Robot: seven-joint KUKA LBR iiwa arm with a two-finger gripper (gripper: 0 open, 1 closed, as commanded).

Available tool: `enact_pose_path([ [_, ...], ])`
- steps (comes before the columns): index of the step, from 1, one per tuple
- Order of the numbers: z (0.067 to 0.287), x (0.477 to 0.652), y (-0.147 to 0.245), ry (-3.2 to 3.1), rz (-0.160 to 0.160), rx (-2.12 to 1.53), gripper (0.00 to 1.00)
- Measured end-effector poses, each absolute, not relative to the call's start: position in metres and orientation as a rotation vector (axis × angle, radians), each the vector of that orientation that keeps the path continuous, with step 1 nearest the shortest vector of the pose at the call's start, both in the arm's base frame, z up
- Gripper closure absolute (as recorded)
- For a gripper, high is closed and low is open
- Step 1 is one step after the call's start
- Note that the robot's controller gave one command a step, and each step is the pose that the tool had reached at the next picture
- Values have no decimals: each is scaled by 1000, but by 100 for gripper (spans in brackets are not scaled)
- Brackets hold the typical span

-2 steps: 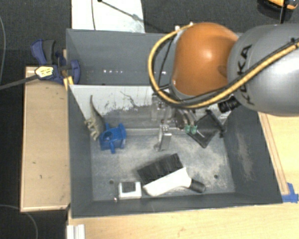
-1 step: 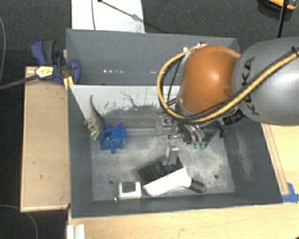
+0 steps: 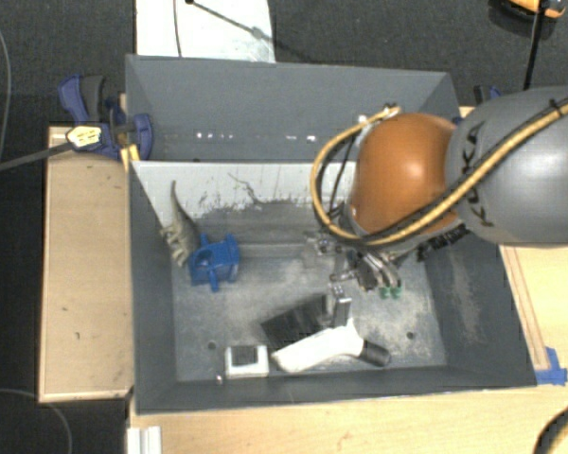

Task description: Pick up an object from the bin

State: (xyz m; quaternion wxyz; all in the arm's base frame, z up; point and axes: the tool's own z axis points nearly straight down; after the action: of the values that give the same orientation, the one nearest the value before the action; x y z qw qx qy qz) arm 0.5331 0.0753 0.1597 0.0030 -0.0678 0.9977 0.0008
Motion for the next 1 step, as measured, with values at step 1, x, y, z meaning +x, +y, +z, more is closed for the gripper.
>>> enact_pose_path([
  [1, 129, 523, 76, 3106, 2, -383, 0],
])
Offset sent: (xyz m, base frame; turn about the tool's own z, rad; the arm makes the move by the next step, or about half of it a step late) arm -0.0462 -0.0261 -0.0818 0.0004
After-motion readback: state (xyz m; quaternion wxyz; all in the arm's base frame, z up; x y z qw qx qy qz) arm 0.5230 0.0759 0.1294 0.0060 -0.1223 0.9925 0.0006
